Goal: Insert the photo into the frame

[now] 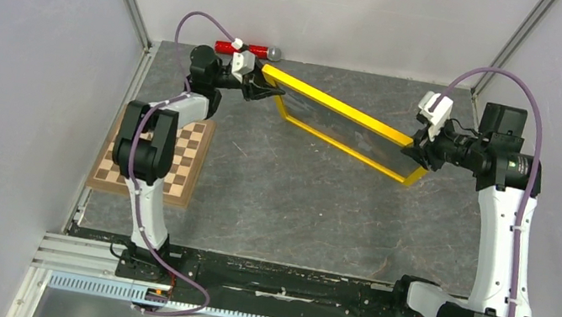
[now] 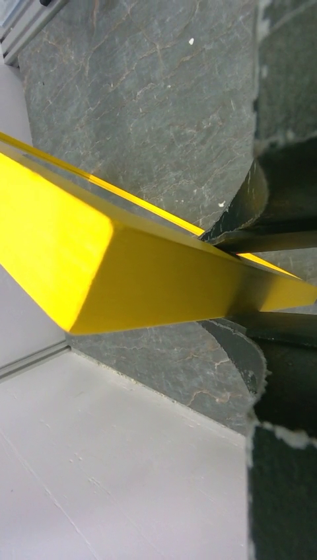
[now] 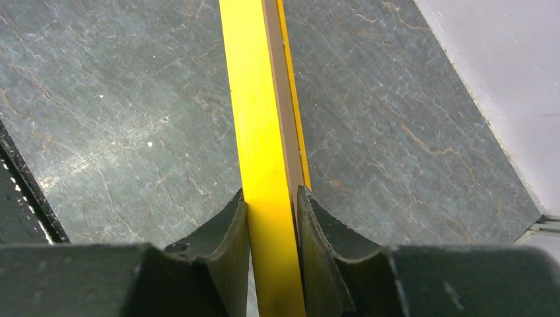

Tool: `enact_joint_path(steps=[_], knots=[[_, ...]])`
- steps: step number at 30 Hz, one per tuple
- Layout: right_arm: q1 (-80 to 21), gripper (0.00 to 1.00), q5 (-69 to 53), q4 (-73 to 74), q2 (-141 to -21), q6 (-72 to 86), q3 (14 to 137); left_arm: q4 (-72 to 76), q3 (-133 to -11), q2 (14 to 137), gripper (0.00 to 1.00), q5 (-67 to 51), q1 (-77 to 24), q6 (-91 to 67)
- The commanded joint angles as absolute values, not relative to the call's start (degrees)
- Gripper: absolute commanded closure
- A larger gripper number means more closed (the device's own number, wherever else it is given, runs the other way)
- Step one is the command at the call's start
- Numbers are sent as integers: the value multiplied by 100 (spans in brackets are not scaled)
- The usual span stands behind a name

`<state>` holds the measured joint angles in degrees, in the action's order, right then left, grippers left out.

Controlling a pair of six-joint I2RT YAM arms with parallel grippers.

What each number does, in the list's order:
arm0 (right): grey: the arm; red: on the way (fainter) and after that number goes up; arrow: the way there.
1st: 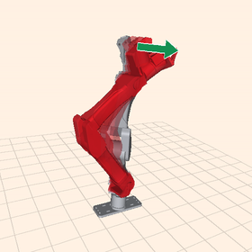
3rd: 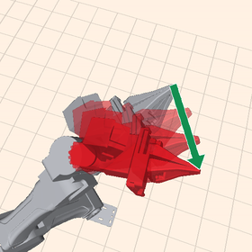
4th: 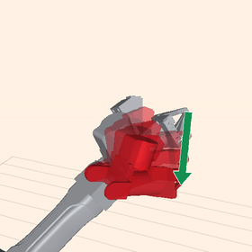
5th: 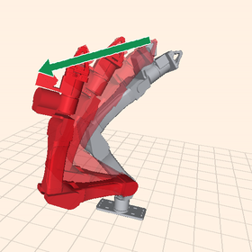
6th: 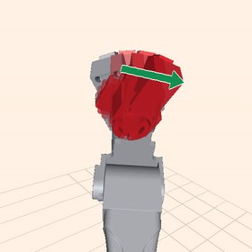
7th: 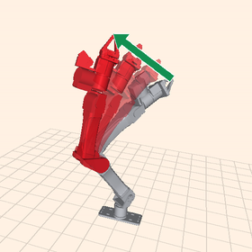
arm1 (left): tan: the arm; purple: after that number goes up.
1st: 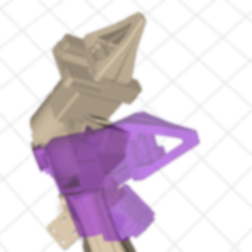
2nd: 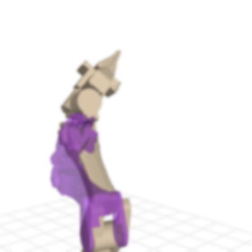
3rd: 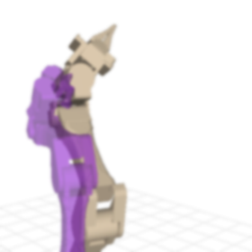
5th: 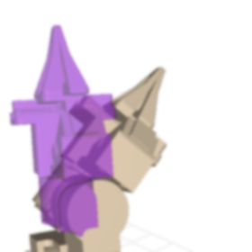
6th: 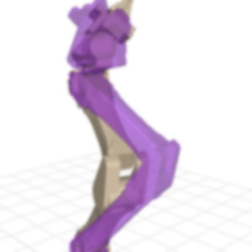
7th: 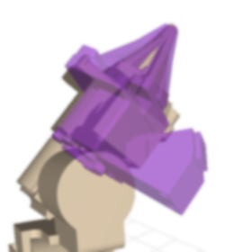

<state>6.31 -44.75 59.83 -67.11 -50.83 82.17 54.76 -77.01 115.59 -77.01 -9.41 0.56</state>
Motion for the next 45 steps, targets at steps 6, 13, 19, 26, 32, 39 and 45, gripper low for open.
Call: enact_joint_path(steps=[6, 13, 19, 26, 32, 39, 45], knots=[[684, 100, -3542, 4751, -6707, -4098, 8238, 5321, -6659, 10373, 98, -7922, -943, -567], [680, 100, -3484, 4571, -6697, -4071, 8262, -603, -6819, 9299, 98, -6705, -1176, 3980], [677, 100, -3519, 4314, -6595, -4018, 7885, -1624, -6539, 8955, 98, -6489, -1248, 4612], [676, 100, -3474, 4235, -6698, -3999, 7943, -2181, -6190, 8472, 98, -6480, -1274, 4998], [676, 100, -3419, 4309, -6911, -3994, 8304, -2657, -6137, 8026, 98, -6516, -1323, 5183], [677, 100, -3446, 4353, -7040, -3907, 8563, -3339, -6250, 7696, 98, -6646, -1379, 5299], [677, 100, -3446, 4359, -7116, -3869, 8651, -3340, -6350, 7576, 98, -6636, -1433, 4626]])
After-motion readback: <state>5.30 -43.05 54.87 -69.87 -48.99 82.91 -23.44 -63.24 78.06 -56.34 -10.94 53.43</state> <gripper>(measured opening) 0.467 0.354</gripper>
